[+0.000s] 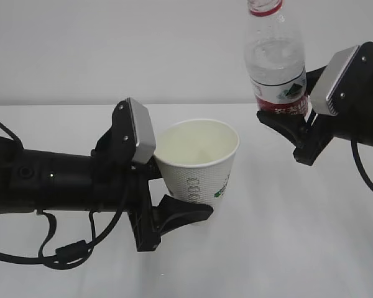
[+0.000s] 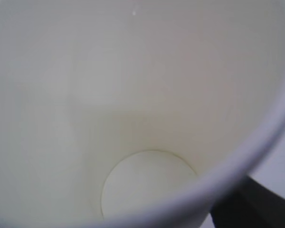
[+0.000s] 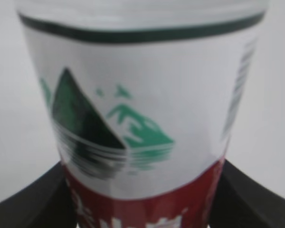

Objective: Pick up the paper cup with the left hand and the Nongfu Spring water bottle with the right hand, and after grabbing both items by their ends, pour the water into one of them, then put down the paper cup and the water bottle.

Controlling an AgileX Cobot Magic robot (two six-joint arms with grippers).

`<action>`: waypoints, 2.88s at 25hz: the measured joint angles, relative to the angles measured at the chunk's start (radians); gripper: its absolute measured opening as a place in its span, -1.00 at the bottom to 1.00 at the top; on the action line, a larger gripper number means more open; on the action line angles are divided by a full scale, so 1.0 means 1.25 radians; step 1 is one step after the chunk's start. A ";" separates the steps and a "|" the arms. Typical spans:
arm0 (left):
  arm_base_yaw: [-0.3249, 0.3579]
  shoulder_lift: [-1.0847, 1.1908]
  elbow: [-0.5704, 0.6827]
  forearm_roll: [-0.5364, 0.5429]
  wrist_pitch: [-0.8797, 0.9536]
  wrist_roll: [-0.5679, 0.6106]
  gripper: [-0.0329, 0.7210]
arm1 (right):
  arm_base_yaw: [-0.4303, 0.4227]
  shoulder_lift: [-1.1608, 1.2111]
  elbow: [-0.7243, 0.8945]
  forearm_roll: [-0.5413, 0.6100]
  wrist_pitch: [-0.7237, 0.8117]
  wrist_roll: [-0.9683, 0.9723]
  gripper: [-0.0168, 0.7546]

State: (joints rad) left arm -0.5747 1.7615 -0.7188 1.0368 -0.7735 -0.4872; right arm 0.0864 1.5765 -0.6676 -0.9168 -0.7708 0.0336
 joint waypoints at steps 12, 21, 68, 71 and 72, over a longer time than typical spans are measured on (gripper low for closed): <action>0.000 0.000 -0.045 -0.029 0.017 0.000 0.49 | 0.000 -0.048 -0.054 -0.062 0.091 -0.054 0.39; 0.000 -0.023 -0.050 -0.030 0.062 -0.043 0.49 | 0.000 -0.055 -0.099 -0.066 0.116 -0.083 0.39; 0.000 -0.087 -0.108 0.095 0.093 -0.153 0.47 | 0.000 -0.055 -0.222 -0.106 0.167 -0.303 0.39; 0.000 -0.087 -0.108 0.102 0.093 -0.153 0.46 | 0.000 -0.055 -0.222 -0.106 0.167 -0.321 0.39; 0.000 -0.087 -0.108 0.105 0.093 -0.153 0.46 | 0.000 -0.055 -0.222 -0.106 0.167 -0.327 0.39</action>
State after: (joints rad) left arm -0.5747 1.6530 -0.8532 1.1684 -0.6577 -0.6780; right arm 0.0864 1.5082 -0.9452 -1.0498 -0.5617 -0.3754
